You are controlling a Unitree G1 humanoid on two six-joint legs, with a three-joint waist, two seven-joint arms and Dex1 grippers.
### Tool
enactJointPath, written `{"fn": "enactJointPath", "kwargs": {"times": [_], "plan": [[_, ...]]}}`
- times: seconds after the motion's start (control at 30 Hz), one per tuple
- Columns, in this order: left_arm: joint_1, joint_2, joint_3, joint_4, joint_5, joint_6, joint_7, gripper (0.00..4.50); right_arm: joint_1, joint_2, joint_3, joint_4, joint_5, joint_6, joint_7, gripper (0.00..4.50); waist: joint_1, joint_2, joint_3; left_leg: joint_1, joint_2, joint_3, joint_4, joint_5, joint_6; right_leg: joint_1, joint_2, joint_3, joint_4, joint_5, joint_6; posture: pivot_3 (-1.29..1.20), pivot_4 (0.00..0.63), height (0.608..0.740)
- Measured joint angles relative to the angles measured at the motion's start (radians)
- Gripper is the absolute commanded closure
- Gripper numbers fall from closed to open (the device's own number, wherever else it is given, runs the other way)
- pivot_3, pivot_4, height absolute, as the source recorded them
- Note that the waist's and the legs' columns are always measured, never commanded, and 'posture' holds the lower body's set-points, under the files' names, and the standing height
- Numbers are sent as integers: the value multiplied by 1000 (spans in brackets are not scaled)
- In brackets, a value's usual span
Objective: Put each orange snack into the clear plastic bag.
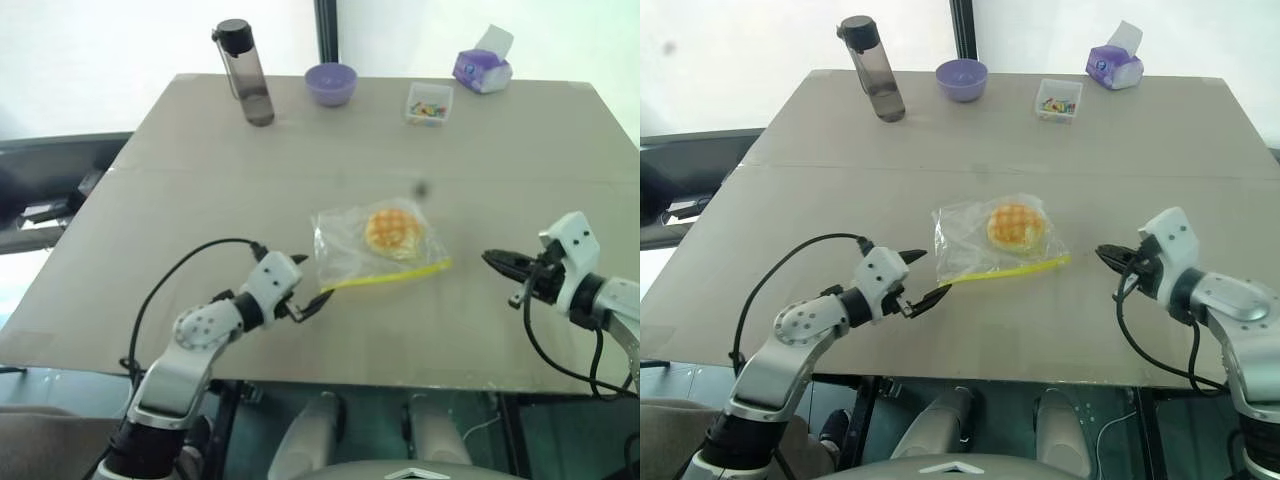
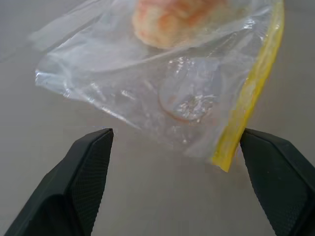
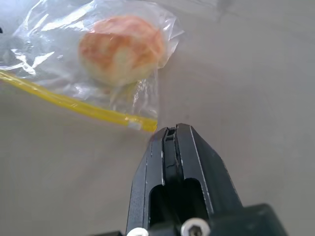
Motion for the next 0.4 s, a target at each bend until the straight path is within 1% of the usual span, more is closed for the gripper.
{"fn": "enactJointPath", "kwargs": {"times": [0.13,0.17,0.23,0.4], "plan": [[62,18,72,-64,-75,67,-9,212,103,-10,-80,3,82,-5,68,4500,2,0,0,0,0,0,-1,0,0,0,0,0,-1,0,0,0,150,739],[84,32,114,-81,-105,97,-12,212,152,-40,-107,18,105,-7,110,4500,2,0,0,1,0,0,-1,0,0,1,0,0,-1,0,0,0,150,739],[107,40,159,-109,-140,128,-11,212,197,-77,-144,28,131,-30,163,4500,2,1,0,3,0,0,0,0,0,3,0,0,-1,0,0,0,150,739],[165,41,221,-165,-207,181,-3,212,198,-90,-196,73,181,-55,196,4500,-1,0,0,15,1,1,-6,0,0,17,0,-1,-8,-1,1,0,150,739]]}}
